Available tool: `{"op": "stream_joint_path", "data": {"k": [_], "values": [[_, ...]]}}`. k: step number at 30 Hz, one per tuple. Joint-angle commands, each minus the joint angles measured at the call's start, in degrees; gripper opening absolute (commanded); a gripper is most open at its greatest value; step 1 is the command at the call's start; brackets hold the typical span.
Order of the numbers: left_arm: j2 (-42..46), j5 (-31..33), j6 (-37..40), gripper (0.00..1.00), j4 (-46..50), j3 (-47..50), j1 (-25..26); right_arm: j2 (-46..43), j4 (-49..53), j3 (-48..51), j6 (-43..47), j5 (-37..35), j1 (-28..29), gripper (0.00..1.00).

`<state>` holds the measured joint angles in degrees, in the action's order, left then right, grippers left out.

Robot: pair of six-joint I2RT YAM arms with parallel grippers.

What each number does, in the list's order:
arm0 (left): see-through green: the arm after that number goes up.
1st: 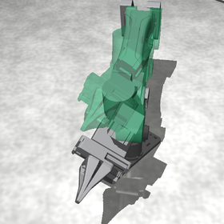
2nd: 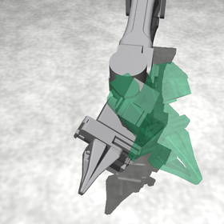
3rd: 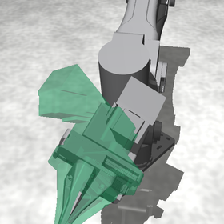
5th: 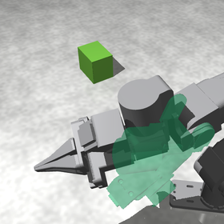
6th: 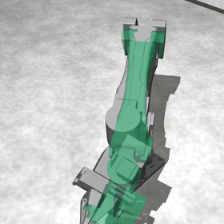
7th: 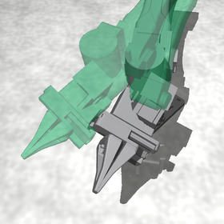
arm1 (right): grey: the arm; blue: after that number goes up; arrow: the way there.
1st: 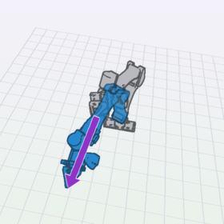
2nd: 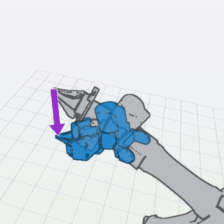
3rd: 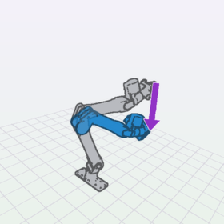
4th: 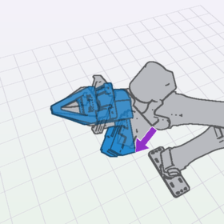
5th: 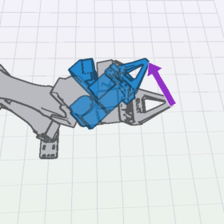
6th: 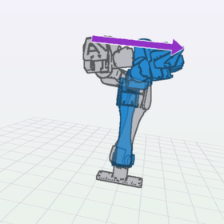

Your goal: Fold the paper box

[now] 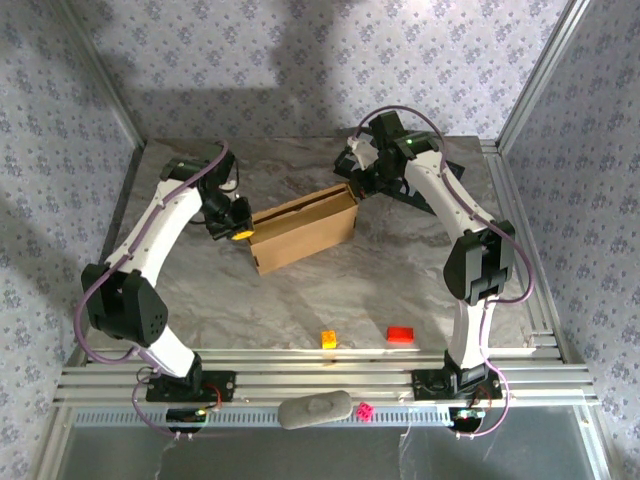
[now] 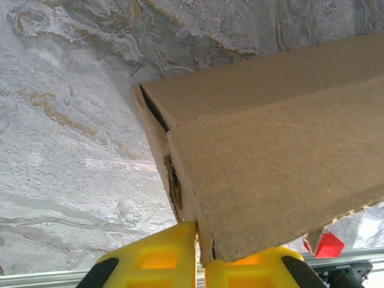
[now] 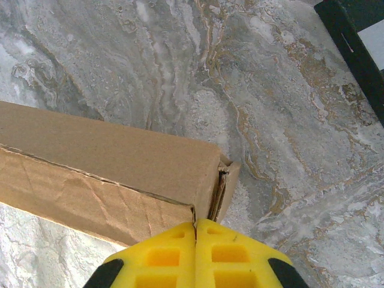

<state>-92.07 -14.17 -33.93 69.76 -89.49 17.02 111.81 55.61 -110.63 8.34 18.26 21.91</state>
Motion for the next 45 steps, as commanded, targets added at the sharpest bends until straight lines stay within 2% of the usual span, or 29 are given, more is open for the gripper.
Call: {"op": "stream_joint_path", "data": {"k": [1, 30, 45], "values": [[-0.5, 0.6, 0.5, 0.09, 1.5, -2.3, 0.2, 0.6, 2.1, 0.0, -0.5, 0.5, 0.4, 0.0], [2.7, -0.4, 0.4, 0.01, 0.5, 4.2, 0.5, 0.9, 1.8, 0.5, -0.7, -0.3, 0.3, 0.0], [4.8, 0.5, 0.0, 0.0, -2.6, 9.0, 1.5, -2.0, -3.4, 7.1, 0.9, -1.0, 0.8, 0.0]]}}
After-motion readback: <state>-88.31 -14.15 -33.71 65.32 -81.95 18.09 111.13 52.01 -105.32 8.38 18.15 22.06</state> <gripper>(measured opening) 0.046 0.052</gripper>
